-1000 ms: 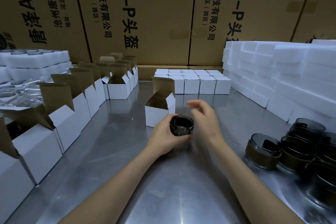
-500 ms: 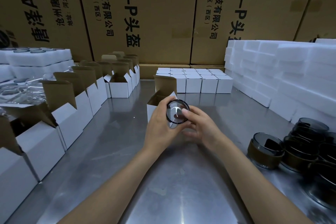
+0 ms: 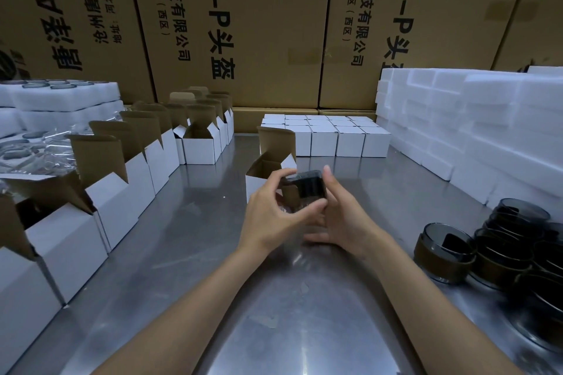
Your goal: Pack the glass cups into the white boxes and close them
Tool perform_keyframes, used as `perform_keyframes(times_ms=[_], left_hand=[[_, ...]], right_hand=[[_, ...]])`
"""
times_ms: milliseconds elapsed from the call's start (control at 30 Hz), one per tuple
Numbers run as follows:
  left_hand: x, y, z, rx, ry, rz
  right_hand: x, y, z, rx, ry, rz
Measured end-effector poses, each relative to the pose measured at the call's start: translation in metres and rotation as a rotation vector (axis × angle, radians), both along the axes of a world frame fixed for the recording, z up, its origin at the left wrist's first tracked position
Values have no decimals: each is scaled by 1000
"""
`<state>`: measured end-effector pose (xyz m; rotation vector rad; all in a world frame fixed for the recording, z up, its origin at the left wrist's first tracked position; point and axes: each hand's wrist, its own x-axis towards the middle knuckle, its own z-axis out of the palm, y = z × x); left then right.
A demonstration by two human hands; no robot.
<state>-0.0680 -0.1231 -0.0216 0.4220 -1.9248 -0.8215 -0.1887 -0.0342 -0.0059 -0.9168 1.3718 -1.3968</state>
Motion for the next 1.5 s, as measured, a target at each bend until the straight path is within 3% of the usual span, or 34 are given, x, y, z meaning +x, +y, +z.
perform_keyframes(times_ms=[133, 333, 500, 767, 967, 1233, 1367, 1500], left_hand=[[-2, 2, 3, 174, 54, 7], [-5, 0, 0, 393, -98, -32], [-2, 2, 3, 421, -235, -114], [-3, 1, 3, 419, -225, -125], [-4, -4, -5, 237, -109, -61], [3, -7, -2, -85, -122, 29], [3, -3, 0, -330, -127, 26], [2, -1, 1, -339, -86, 74]], right_hand=[[1, 5, 6, 33, -66, 113], [2, 1, 6, 217, 45, 147], [2, -2, 7, 351, 50, 137], [1, -3, 8, 364, 46, 133], [-2, 3, 9, 237, -99, 106], [-4, 4, 7, -69, -285, -95], [-2, 3, 5, -116, -274, -79], [-1, 2, 5, -110, -211, 7]])
